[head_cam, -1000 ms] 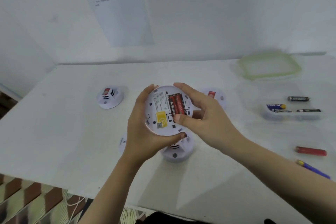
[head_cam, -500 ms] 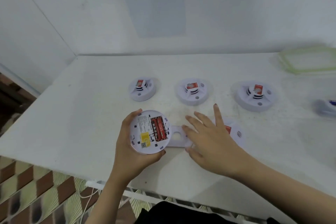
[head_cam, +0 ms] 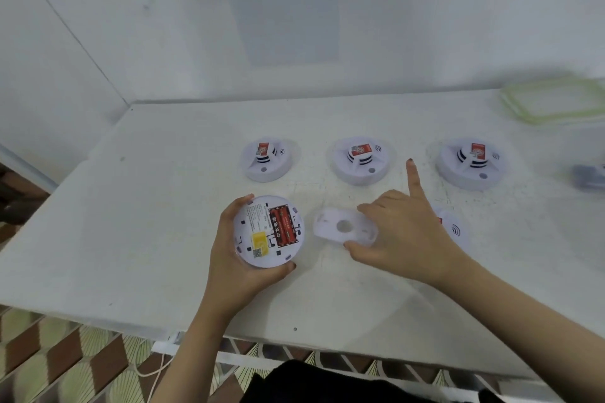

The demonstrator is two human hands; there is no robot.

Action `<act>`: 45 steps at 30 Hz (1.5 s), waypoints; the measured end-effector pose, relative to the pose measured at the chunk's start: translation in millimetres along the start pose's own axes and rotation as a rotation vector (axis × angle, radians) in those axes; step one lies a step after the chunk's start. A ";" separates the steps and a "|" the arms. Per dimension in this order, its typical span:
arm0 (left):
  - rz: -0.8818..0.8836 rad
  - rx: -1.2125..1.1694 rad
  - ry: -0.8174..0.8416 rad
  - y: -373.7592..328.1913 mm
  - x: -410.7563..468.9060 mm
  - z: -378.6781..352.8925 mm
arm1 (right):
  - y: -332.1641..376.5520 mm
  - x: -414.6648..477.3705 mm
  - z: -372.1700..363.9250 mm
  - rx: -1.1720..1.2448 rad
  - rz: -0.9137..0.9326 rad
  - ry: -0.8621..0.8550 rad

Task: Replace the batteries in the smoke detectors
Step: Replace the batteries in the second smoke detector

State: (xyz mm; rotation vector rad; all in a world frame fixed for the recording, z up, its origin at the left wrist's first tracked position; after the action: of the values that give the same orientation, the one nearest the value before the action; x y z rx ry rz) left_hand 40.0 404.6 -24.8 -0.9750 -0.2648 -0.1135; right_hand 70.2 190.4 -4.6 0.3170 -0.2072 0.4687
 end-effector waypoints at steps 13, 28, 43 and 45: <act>0.056 -0.002 0.172 10.9 12.1 -30.6 | 49.2 11.5 -9.6 0.250 0.216 -0.127; 0.026 -0.003 0.236 15.8 12.4 -31.2 | 48.3 22.0 -24.3 0.296 0.184 -0.039; 0.034 0.023 0.222 15.5 11.0 -28.9 | 33.9 27.3 -30.1 0.458 0.110 0.106; 0.036 0.025 0.223 15.1 10.6 -28.4 | 36.3 28.1 -29.8 0.467 0.120 0.115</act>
State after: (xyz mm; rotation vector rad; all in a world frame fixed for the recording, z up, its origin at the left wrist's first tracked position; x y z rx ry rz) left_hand 58.4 389.7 -49.2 -0.9330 -0.0437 -0.1842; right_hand 81.2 242.9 -15.7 0.7352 -0.0014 0.6518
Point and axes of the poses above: each hand's wrist, its own x-axis towards the middle knuckle, its own z-axis out of the back of the hand, y = z × x, the point moved 8 cm from there along x, towards the middle knuckle, and after that the axes turned 11 degrees about x, right-handed, at the moved point
